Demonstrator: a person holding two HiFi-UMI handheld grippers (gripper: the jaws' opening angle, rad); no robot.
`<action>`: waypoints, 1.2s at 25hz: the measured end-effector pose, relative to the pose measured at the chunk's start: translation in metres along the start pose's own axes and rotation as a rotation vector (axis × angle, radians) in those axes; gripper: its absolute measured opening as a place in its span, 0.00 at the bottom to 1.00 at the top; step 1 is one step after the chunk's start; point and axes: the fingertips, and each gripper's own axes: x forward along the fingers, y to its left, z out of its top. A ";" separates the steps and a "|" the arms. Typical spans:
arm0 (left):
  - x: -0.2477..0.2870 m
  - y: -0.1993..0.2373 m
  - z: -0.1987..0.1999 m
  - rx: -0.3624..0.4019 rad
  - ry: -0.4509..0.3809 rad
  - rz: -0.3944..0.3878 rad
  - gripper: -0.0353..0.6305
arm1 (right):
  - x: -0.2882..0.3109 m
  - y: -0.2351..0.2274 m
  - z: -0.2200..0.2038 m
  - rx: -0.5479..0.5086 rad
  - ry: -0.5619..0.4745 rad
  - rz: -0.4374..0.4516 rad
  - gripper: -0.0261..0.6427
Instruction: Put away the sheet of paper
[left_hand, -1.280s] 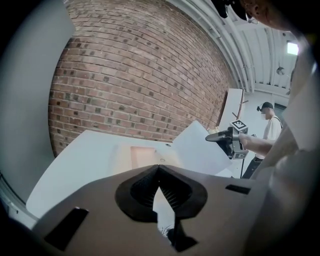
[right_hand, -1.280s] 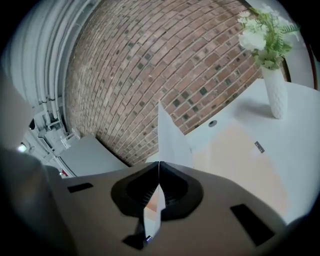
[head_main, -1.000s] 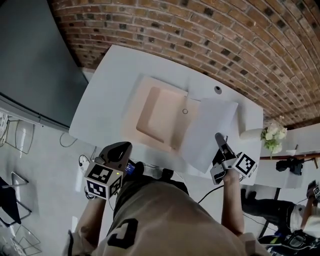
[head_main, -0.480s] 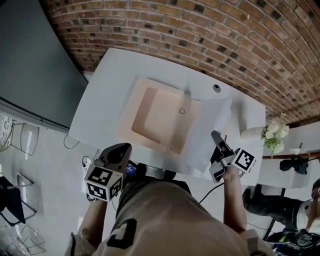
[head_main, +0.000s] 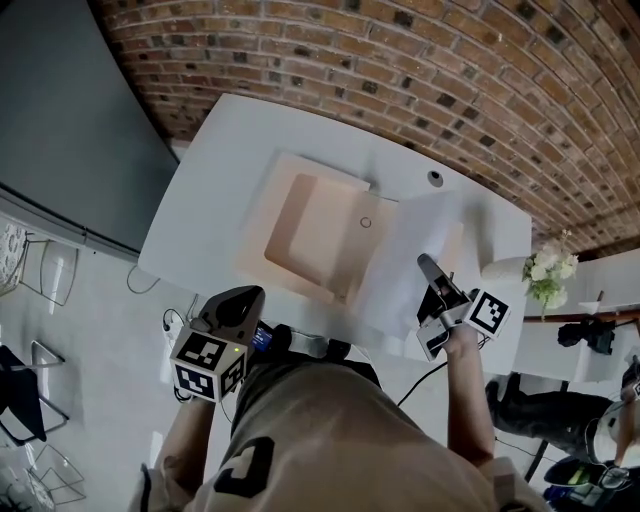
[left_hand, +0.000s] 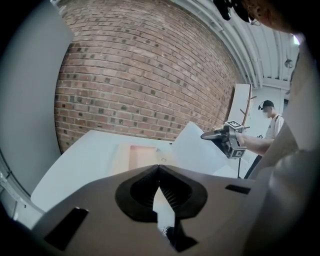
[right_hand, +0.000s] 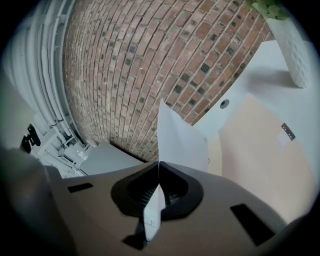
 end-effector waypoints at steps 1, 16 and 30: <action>-0.001 0.000 -0.001 0.002 -0.001 0.001 0.07 | 0.002 0.001 0.000 0.000 0.001 0.004 0.07; -0.008 0.004 -0.002 -0.006 -0.026 0.024 0.07 | 0.040 -0.029 -0.013 0.089 0.052 0.008 0.07; -0.007 0.003 0.000 -0.002 -0.027 0.027 0.07 | 0.051 -0.087 -0.026 0.026 0.093 -0.154 0.07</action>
